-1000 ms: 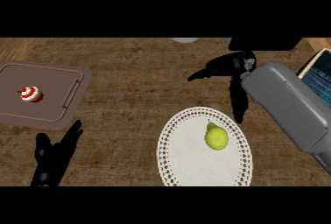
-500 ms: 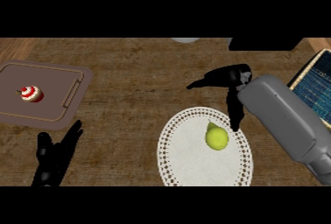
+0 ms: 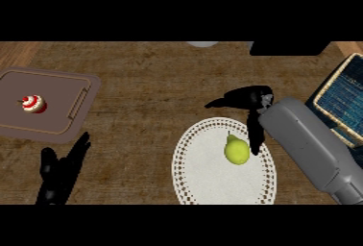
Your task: Pick the pear from the placemat and place it in the basket
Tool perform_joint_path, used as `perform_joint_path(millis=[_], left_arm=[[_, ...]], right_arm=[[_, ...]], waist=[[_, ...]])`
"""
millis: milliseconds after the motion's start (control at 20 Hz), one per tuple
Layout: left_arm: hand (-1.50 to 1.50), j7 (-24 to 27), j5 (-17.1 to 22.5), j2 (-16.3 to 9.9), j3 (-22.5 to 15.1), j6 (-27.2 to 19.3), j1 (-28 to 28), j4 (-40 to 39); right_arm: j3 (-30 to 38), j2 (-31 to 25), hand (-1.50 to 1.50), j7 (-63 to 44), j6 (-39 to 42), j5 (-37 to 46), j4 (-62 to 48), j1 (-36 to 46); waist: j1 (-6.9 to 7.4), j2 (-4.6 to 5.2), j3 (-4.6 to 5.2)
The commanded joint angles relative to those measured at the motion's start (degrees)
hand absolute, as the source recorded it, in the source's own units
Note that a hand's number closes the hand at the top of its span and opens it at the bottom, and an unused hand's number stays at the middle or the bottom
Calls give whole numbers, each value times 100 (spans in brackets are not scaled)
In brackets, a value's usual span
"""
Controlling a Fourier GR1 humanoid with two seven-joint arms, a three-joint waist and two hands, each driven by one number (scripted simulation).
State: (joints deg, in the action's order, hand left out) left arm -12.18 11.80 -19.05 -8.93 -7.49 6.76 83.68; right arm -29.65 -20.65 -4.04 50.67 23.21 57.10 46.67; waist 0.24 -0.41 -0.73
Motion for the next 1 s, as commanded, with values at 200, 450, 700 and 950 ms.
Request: perform_joint_path(millis=[200,450,700,950], left_arm=[[0,-155,-30,213,37,104,-69,-484],[0,-128,-58,100,187,221,-108,-548],[0,-289,-263,279,63,0,36,-211],[0,38,-226,190,304,267,28,-626]], right_arm=[[-74,342,-150,168,-139,569,-433,17],[-369,198,-150,509,-67,944,-476,-178],[-154,247,-150,639,19,1041,-687,-93],[-202,508,-150,635,-333,1328,-701,-389]], waist=[[41,64,74],[35,65,73],[36,56,72],[24,59,74]])
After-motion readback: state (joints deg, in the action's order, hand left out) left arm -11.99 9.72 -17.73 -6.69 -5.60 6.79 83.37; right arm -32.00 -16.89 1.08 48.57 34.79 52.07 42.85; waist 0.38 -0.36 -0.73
